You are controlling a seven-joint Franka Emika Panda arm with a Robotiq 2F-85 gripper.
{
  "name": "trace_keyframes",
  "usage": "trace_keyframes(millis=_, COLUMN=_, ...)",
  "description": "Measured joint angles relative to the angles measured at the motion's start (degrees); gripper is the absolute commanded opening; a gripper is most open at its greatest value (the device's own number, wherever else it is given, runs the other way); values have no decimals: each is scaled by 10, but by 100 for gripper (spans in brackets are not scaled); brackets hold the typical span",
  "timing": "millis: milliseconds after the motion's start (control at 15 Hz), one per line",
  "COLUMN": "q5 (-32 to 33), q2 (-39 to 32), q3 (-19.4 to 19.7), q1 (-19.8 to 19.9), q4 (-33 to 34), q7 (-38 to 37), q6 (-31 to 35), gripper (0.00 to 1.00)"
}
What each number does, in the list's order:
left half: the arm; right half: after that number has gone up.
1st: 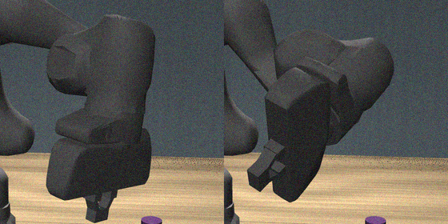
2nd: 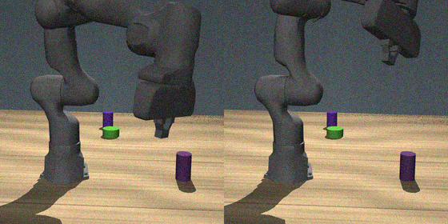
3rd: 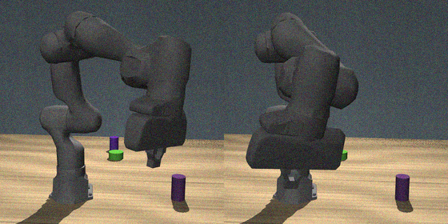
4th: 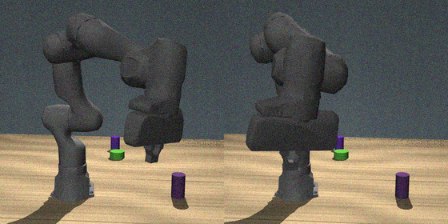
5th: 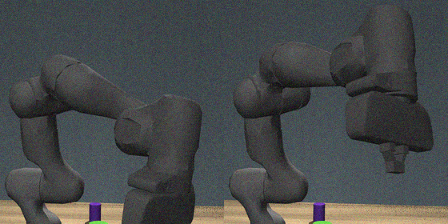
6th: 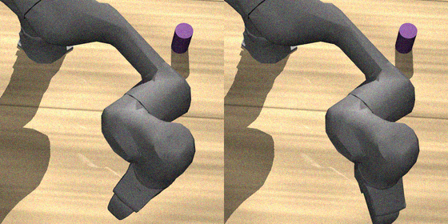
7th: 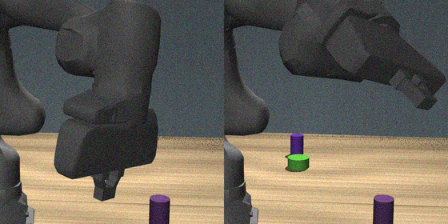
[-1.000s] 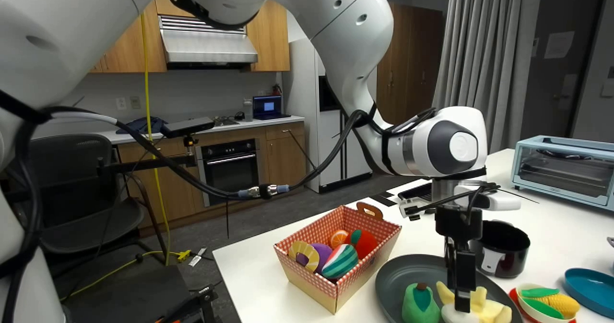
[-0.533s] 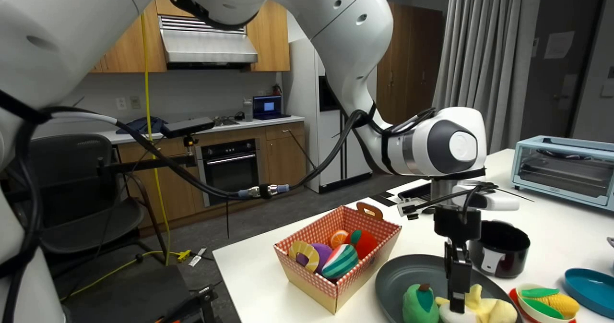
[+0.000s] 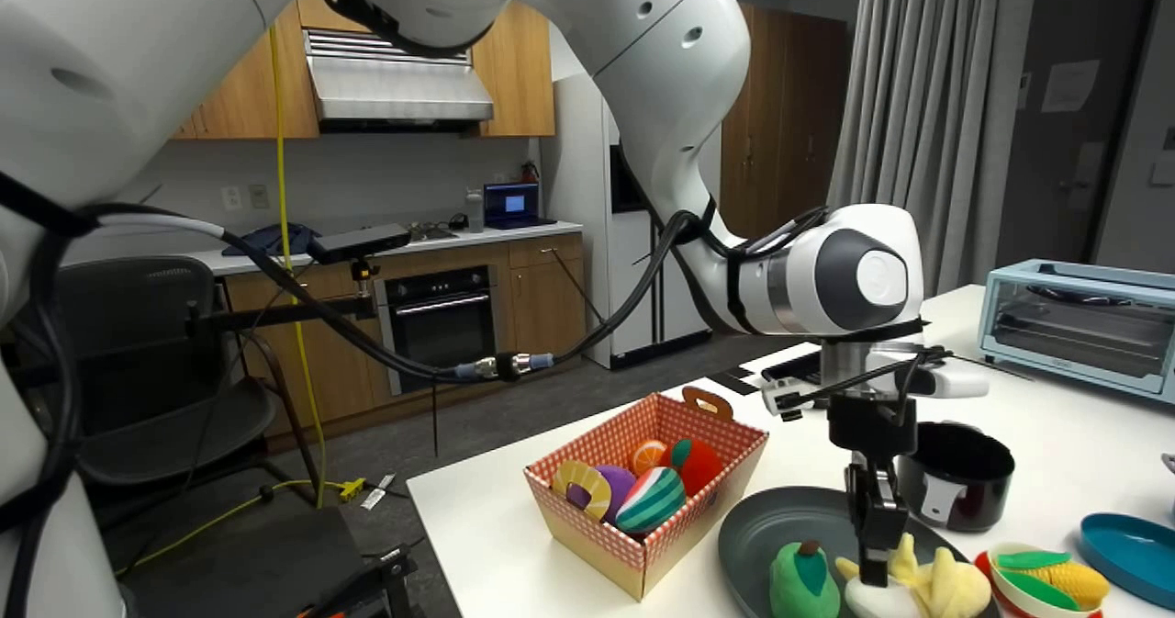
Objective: Put the orange, banana and pear plush toys on the plate then put the orange and banana back in the box
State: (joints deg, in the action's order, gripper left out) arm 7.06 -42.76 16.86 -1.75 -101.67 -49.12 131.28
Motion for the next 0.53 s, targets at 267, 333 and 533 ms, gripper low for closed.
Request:
trace_keyframes(millis=267, q5=31, q2=10, q3=-5, q1=-9, q4=-2, q7=52, q6=32, gripper=0)
trace_keyframes(millis=333, q5=41, q2=17, q3=-5, q1=-18, q4=-4, q7=57, q6=38, gripper=0)
trace_keyframes(millis=533, q5=78, q2=46, q3=-4, q1=-45, q4=-15, q7=61, q6=54, gripper=0)
